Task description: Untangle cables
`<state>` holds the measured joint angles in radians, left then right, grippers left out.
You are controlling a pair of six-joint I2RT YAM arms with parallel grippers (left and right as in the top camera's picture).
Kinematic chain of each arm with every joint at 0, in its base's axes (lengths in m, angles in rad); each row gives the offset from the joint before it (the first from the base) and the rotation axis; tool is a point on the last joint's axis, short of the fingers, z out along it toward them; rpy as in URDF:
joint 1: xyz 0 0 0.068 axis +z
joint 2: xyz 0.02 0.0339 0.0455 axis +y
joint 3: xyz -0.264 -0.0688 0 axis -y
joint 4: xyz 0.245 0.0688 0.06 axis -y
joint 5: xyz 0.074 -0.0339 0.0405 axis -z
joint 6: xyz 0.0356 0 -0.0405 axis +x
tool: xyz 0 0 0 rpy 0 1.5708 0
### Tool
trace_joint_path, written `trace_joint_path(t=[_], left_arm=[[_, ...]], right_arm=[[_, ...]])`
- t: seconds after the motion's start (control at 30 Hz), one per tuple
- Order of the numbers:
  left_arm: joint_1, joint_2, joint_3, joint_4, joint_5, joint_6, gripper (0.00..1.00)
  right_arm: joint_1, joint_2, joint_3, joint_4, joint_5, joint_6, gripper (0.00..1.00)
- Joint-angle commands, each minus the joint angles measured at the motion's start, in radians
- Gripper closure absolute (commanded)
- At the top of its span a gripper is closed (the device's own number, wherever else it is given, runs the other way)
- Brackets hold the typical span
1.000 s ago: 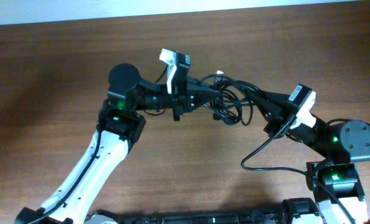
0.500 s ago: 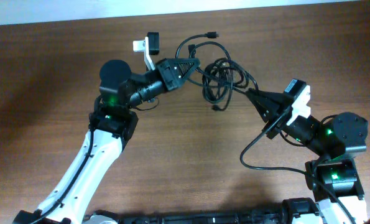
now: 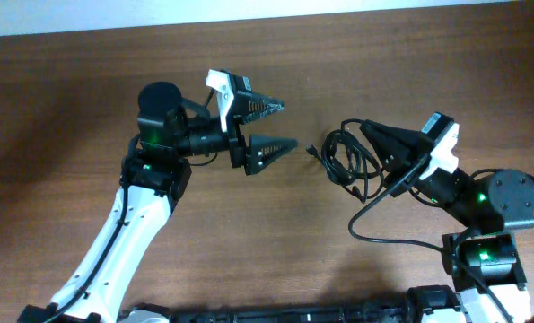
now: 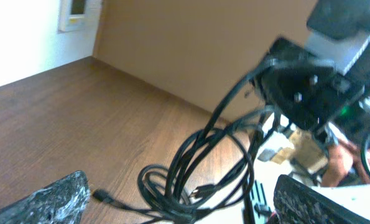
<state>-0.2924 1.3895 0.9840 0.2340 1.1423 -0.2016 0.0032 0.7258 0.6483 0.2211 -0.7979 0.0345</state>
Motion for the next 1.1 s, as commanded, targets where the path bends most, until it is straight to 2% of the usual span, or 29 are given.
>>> trace_joint_path(t=[0.0, 0.1, 0.13, 0.23, 0.33, 0.37, 0.4, 0.43, 0.5, 0.57, 0.6, 0.63, 0.8, 0.83, 0.9, 0.93, 0.97, 1.0, 1.03, 1.07], left_arm=[[-0.005, -0.011, 0.006, -0.012, 0.074, 0.269, 0.01], [-0.087, -0.011, 0.006, -0.011, 0.074, 0.512, 0.01], [-0.112, -0.011, 0.006, -0.010, 0.066, 0.546, 0.01], [-0.227, -0.011, 0.006, 0.004, -0.066, 0.567, 0.01], [-0.298, -0.011, 0.006, 0.064, -0.089, 0.567, 0.03], [-0.308, -0.011, 0.006, 0.068, -0.092, 0.566, 0.27], [-0.308, -0.011, 0.006, 0.068, -0.093, 0.566, 0.63], [-0.308, -0.011, 0.006, 0.068, -0.093, 0.566, 0.83], [-0.308, -0.011, 0.006, 0.068, -0.114, 0.566, 0.98], [-0.308, -0.011, 0.006, 0.069, -0.206, 0.527, 1.00], [-0.308, -0.011, 0.006, 0.069, -0.227, 0.497, 1.00], [-0.307, -0.011, 0.006, 0.068, -0.227, 0.483, 1.00], [-0.307, -0.011, 0.006, 0.068, -0.348, 0.483, 1.00], [-0.304, -0.011, 0.006, 0.071, -0.354, 0.483, 1.00], [-0.286, -0.011, 0.006, 0.071, -0.352, 0.482, 1.00], [-0.274, -0.011, 0.006, 0.071, -0.333, 0.478, 1.00], [-0.268, -0.011, 0.006, 0.071, -0.311, 0.476, 1.00], [-0.265, -0.011, 0.006, 0.071, -0.289, 0.475, 1.00], [-0.259, -0.011, 0.006, 0.071, -0.290, 0.454, 1.00], [-0.252, -0.011, 0.006, 0.071, -0.290, 0.430, 1.00]], right_arm=[[-0.004, -0.013, 0.007, 0.069, -0.037, 0.119, 0.96], [-0.003, -0.013, 0.007, 0.093, -0.038, 0.185, 0.96], [-0.003, -0.013, 0.007, 0.098, -0.046, 0.185, 0.96], [-0.003, -0.013, 0.007, 0.099, -0.127, 0.185, 0.96], [-0.003, -0.013, 0.007, 0.098, -0.205, 0.198, 0.96], [-0.003, -0.013, 0.007, 0.097, -0.205, 0.211, 0.96], [-0.003, -0.013, 0.007, 0.088, -0.205, 0.211, 0.96], [-0.003, -0.013, 0.007, 0.082, -0.205, 0.211, 0.96], [-0.003, -0.012, 0.007, 0.062, -0.205, 0.210, 0.96], [-0.003, -0.011, 0.007, 0.053, -0.205, 0.210, 0.96], [-0.003, -0.009, 0.006, 0.043, -0.205, 0.209, 0.84], [-0.003, 0.003, 0.006, 0.017, -0.204, 0.205, 0.59], [-0.003, 0.111, 0.006, -0.052, -0.276, 0.122, 0.06], [-0.004, 0.129, 0.006, -0.050, -0.275, 0.095, 0.02], [-0.004, 0.153, 0.006, -0.050, -0.276, 0.064, 0.02], [-0.004, 0.162, 0.006, -0.055, -0.276, 0.037, 0.02], [-0.004, 0.167, 0.006, -0.053, -0.275, 0.021, 0.08], [-0.005, 0.169, 0.006, -0.049, -0.267, 0.021, 0.50], [-0.005, 0.169, 0.006, -0.049, -0.264, 0.021, 0.78], [-0.005, 0.169, 0.006, -0.048, -0.264, 0.021, 0.94]])
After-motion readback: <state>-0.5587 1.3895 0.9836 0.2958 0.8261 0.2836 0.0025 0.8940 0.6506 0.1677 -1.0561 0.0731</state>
